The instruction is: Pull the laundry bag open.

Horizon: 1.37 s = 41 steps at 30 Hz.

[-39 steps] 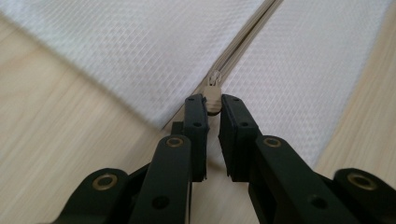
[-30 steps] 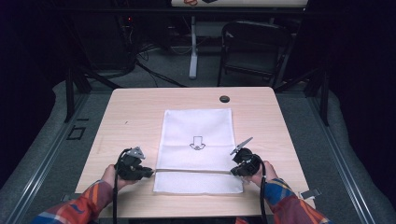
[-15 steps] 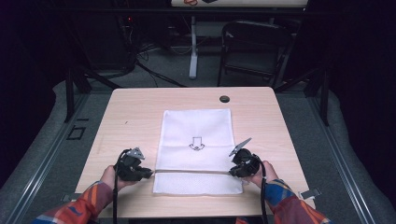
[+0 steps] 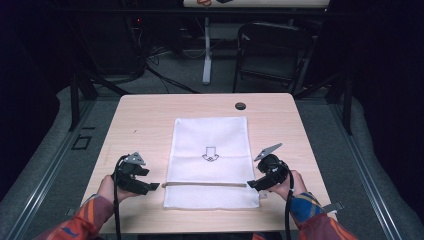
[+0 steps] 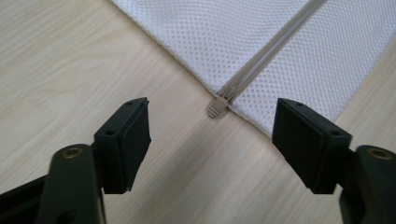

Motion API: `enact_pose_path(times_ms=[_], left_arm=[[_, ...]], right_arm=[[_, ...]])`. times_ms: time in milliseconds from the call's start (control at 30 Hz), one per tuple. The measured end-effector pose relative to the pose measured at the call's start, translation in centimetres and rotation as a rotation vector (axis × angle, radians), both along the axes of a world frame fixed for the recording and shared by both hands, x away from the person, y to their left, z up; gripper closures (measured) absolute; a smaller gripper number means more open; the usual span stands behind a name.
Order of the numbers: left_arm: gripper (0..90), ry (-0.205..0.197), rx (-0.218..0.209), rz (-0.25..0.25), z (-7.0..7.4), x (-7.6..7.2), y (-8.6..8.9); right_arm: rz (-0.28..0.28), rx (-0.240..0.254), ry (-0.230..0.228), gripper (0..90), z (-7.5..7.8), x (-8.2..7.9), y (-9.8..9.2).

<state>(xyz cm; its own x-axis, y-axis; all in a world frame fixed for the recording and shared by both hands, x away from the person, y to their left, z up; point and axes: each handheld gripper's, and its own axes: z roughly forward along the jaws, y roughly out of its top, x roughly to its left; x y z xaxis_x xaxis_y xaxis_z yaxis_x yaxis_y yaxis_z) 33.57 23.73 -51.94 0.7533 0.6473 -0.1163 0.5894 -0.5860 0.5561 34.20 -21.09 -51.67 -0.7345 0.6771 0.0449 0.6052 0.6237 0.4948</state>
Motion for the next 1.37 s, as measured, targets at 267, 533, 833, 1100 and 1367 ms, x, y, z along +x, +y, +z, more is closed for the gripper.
enact_pose_path(times_ms=[267,533,833,1100,1367], left_arm=[[17.0,-0.004,-0.002,0.079,1.0,-0.3,1.7],[12.9,0.001,0.014,0.174,1.0,-0.9,3.2],[7.9,0.059,0.011,0.262,-0.2,-1.6,4.5],[4.8,0.06,0.02,0.271,-0.5,-1.7,4.7],[1.1,0.077,0.029,0.258,-1.3,-1.2,4.4]], right_arm=[[-0.089,0.01,-0.006,10.7,0.8,-0.9,-2.9],[-0.173,0.019,-0.005,4.9,0.7,-2.2,-5.8],[-0.261,-0.025,0.004,3.4,-0.2,-3.7,-8.2],[-0.268,-0.032,0.043,2.3,-1.3,-3.5,-8.6],[-0.258,-0.037,0.054,0.5,-1.6,-3.4,-8.6]])
